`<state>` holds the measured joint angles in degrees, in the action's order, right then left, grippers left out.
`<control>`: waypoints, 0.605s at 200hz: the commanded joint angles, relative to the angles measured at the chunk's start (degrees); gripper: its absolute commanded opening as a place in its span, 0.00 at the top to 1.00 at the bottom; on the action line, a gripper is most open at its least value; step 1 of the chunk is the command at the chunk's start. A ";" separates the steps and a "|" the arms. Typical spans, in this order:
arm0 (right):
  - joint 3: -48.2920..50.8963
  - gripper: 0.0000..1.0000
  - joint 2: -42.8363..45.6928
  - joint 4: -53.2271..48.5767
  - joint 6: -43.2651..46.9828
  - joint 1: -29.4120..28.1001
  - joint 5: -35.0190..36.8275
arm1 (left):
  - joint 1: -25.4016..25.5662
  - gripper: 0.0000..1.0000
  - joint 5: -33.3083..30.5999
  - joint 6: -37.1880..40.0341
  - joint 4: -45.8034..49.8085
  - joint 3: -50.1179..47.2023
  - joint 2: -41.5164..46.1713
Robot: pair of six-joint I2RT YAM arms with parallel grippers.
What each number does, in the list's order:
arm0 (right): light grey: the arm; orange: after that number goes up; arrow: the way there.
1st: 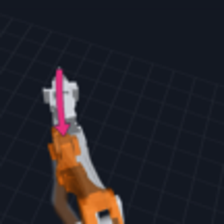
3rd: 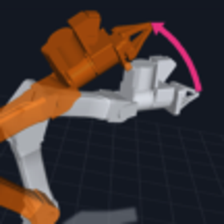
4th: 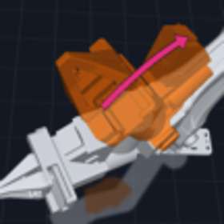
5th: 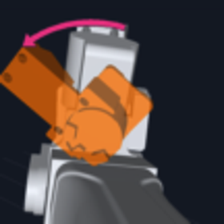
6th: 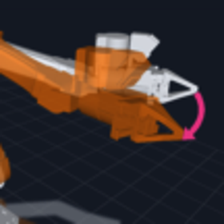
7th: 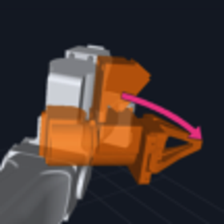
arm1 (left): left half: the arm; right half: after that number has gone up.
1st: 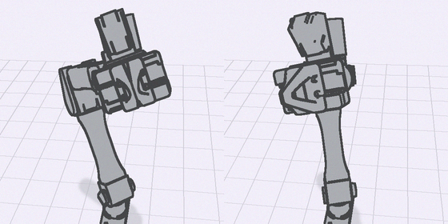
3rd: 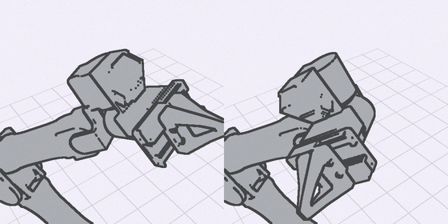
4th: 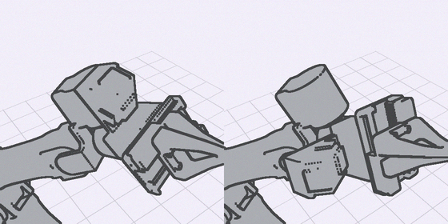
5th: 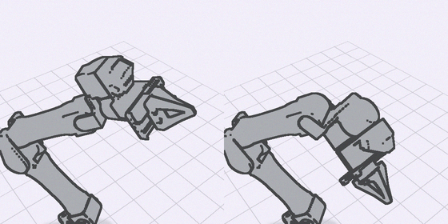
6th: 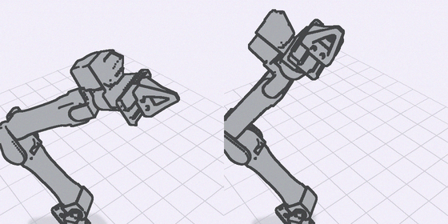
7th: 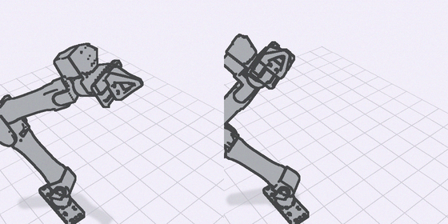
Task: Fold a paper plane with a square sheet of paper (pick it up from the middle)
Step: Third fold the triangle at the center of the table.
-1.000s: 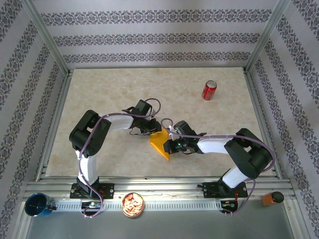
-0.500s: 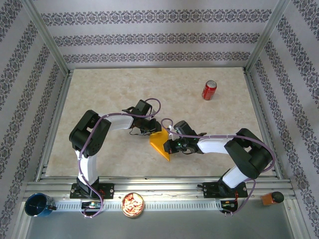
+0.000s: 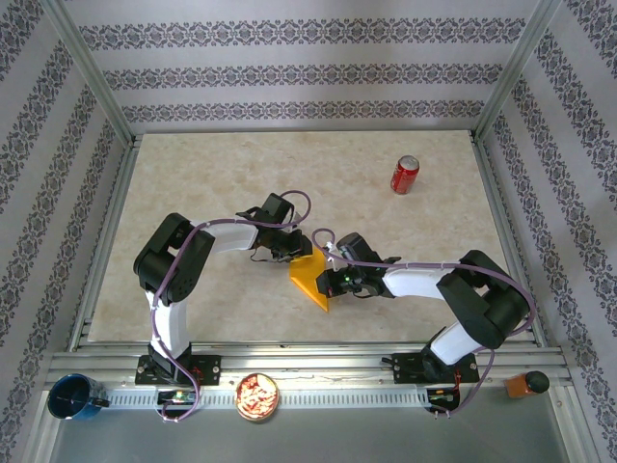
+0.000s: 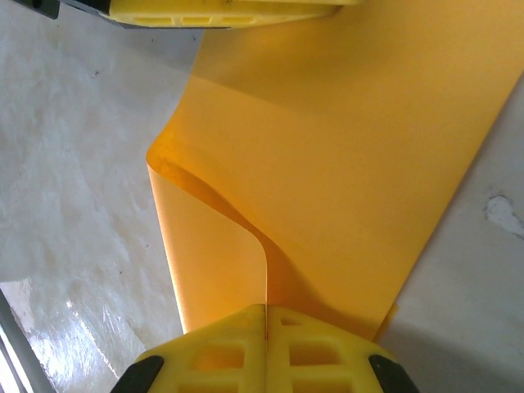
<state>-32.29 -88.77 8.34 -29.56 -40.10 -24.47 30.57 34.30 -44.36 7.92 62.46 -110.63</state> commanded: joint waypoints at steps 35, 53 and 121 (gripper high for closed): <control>-1.80 0.97 0.36 -1.17 2.30 0.93 0.12 | -0.26 0.77 -1.07 -0.25 3.06 -1.32 0.56; -1.77 0.97 0.13 -1.09 2.27 0.98 -0.05 | -0.31 0.77 -1.08 -0.33 2.98 -1.44 0.58; -0.93 0.97 -0.72 -0.08 1.69 0.95 -0.23 | -0.33 0.77 -0.90 -0.51 2.72 -1.38 0.48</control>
<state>-32.99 -88.79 7.90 -28.53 -39.86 -24.49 30.57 34.30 -44.36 7.92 62.46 -110.63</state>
